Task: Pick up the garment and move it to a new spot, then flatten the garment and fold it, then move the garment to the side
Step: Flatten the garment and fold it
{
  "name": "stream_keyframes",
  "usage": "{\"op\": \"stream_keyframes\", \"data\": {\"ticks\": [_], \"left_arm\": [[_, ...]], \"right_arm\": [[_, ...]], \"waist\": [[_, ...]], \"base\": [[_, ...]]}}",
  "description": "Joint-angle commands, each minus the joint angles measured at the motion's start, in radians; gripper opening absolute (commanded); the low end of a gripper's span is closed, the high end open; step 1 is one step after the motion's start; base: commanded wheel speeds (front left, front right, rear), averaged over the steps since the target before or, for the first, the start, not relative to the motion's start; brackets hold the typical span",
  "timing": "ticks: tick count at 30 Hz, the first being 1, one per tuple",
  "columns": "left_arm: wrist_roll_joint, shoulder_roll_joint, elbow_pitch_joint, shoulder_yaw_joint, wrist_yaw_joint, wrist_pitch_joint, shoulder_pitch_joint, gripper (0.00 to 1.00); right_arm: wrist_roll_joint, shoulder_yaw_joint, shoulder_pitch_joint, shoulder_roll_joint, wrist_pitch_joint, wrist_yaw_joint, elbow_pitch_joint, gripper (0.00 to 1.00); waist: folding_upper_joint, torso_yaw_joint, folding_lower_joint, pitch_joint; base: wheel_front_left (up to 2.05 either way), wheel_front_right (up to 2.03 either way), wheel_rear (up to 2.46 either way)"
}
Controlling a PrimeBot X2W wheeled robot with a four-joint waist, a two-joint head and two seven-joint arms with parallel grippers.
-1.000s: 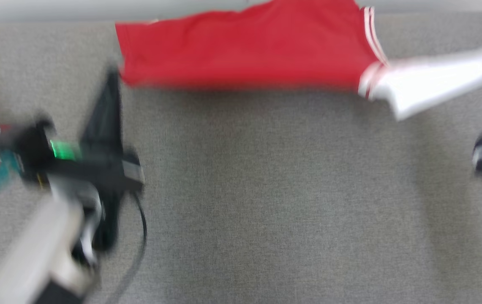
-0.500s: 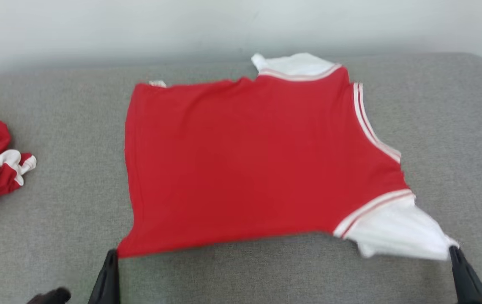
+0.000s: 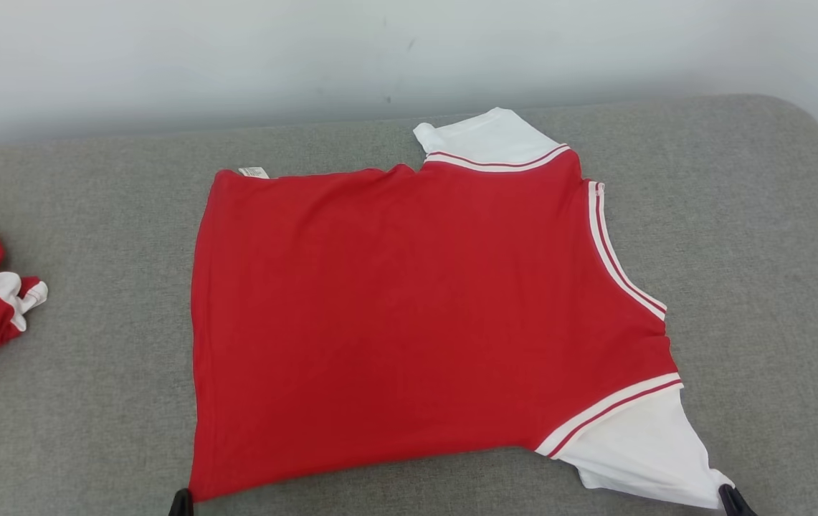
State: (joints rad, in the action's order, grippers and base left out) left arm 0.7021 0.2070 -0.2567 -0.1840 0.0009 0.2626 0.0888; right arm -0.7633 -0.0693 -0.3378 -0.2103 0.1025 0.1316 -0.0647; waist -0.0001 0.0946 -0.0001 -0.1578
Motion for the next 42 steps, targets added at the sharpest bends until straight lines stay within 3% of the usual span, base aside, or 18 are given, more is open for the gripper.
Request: {"op": "stream_keyframes", "data": {"ticks": [1,7,13,16,20,24,31,37,38,39,40,42], "left_arm": [[-0.012,-0.004,0.002,0.006,0.001,0.003,0.021,0.00],[-0.038,0.001,0.013,0.001,0.000,0.003,-0.006,0.00],[-0.075,0.018,0.018,-0.025,-0.010,-0.017,-0.108,0.00],[-0.087,0.032,-0.043,-0.046,-0.029,-0.053,-0.250,0.00],[-0.092,0.039,-0.116,-0.055,-0.050,-0.074,-0.359,0.00],[-0.113,0.040,-0.289,-0.100,-0.096,-0.091,-0.536,0.00],[-0.125,0.026,-0.452,-0.153,-0.123,-0.058,-0.649,0.00],[-0.119,0.016,-0.546,-0.186,-0.131,-0.023,-0.721,0.00],[-0.117,0.015,-0.560,-0.190,-0.132,-0.019,-0.728,0.00],[-0.116,0.016,-0.571,-0.193,-0.131,-0.015,-0.734,0.00],[-0.114,0.016,-0.581,-0.193,-0.130,-0.011,-0.740,0.07],[-0.120,0.018,-0.589,-0.195,-0.131,-0.002,-0.746,0.72]], "right_arm": [[0.007,-0.010,0.002,0.012,0.005,-0.002,-0.009,0.00],[0.002,-0.021,0.064,0.014,0.020,-0.002,-0.040,0.00],[-0.006,-0.006,0.235,-0.041,0.064,-0.002,-0.020,0.00],[0.011,0.038,0.431,-0.093,0.103,-0.002,0.116,0.00],[0.027,0.083,0.574,-0.118,0.093,-0.002,0.240,0.00],[0.015,0.157,0.794,-0.126,0.041,-0.002,0.492,0.00],[0.022,0.232,0.949,-0.122,-0.041,-0.002,0.725,0.00],[-0.007,0.290,1.016,-0.119,-0.122,-0.002,0.830,0.00],[-0.008,0.300,1.023,-0.120,-0.136,-0.002,0.842,0.29],[-0.024,0.309,1.027,-0.115,-0.147,-0.002,0.852,0.74],[-0.032,0.316,1.030,-0.115,-0.158,-0.002,0.860,1.00],[-0.044,0.334,1.030,-0.127,-0.190,-0.002,0.868,1.00]], "waist": [[0.0001,-0.002,0.0001,0.001],[0.0001,-0.016,0.0001,0.009],[0.0001,-0.031,0.0001,0.007],[0.0001,-0.051,0.0001,-0.001],[0.0001,-0.064,0.0001,-0.020],[0.0001,-0.080,0.0001,-0.058],[0.0001,-0.085,0.0001,-0.092],[0.0001,-0.088,0.0001,-0.114],[0.0001,-0.087,0.0001,-0.114],[0.0001,-0.085,0.0001,-0.112],[0.0001,-0.083,0.0001,-0.110],[0.0001,-0.080,0.0001,-0.102]], "base": [[0.00,0.00,0.00],[0.00,0.00,0.00],[0.00,0.00,0.00],[0.00,0.00,0.00],[0.00,0.00,0.00],[0.00,0.00,0.00],[0.00,0.00,0.00],[0.00,0.00,0.00],[0.00,0.00,0.00],[0.00,0.00,0.00],[0.00,0.00,0.00],[0.00,0.00,0.00]]}}
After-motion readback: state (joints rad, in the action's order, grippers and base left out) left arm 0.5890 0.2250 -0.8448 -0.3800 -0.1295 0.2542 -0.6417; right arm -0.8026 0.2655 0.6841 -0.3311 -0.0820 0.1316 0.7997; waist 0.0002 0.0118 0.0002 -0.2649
